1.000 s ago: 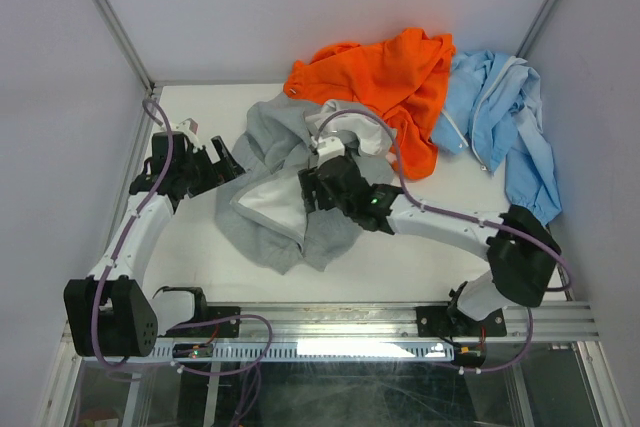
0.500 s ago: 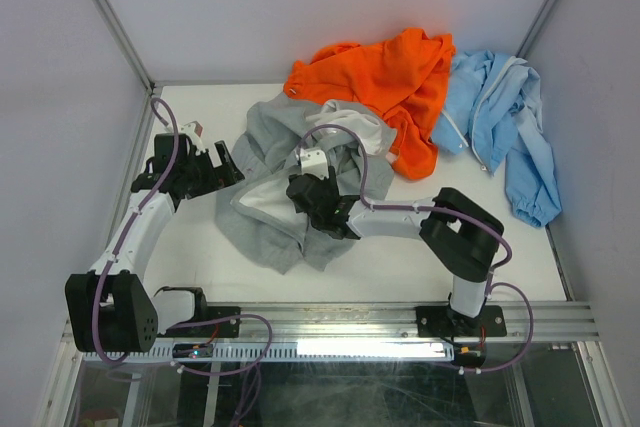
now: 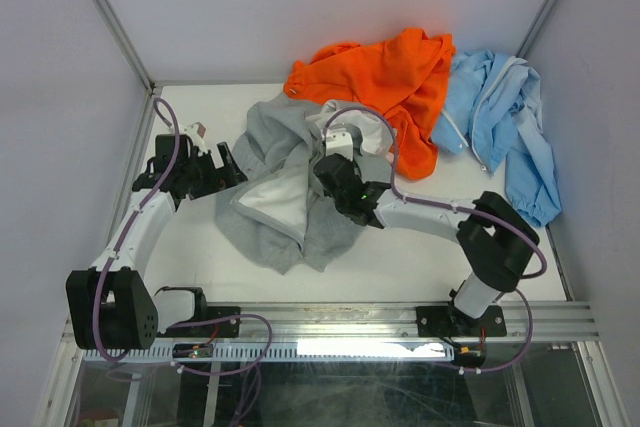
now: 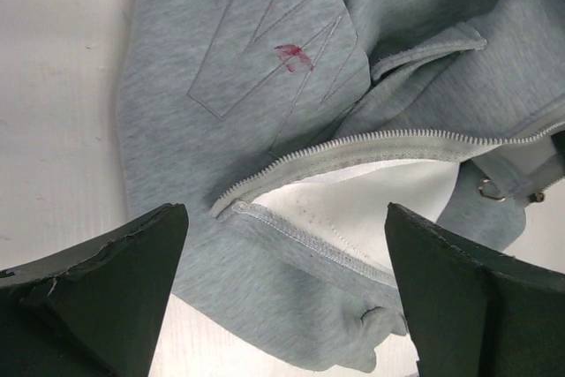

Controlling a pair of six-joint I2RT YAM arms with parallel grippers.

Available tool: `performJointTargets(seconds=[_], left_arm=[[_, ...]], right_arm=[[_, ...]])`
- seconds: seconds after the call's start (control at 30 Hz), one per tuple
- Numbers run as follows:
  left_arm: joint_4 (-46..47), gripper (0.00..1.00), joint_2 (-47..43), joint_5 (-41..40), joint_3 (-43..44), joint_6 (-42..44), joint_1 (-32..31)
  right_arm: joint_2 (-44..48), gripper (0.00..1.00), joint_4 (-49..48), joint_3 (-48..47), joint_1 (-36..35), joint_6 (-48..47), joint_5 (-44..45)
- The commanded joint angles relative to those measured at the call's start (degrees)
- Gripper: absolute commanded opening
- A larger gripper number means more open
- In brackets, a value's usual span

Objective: Zip up the jacket

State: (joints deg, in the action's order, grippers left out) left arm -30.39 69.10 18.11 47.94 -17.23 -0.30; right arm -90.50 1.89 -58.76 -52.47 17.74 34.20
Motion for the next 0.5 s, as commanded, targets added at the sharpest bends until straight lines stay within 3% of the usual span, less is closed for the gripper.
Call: performJointTargets(seconds=[0.0, 0.2, 0.47], left_arm=[[2.53, 0.98, 1.69, 5.53, -1.04, -1.2, 0.24], [2.2, 0.98, 5.17, 6.19, -1.07, -2.69, 0.21], [9.61, 0.94, 5.29, 6.54, -7.89, -14.6, 0.12]], right_arm=[[10.26, 0.0, 5.72, 0.19, 5.41, -3.68, -3.2], [16.98, 0.0, 11.68, 1.04, 12.85, -5.52, -8.63], [18.83, 0.0, 8.28, 4.45, 13.24, -4.53, -13.51]])
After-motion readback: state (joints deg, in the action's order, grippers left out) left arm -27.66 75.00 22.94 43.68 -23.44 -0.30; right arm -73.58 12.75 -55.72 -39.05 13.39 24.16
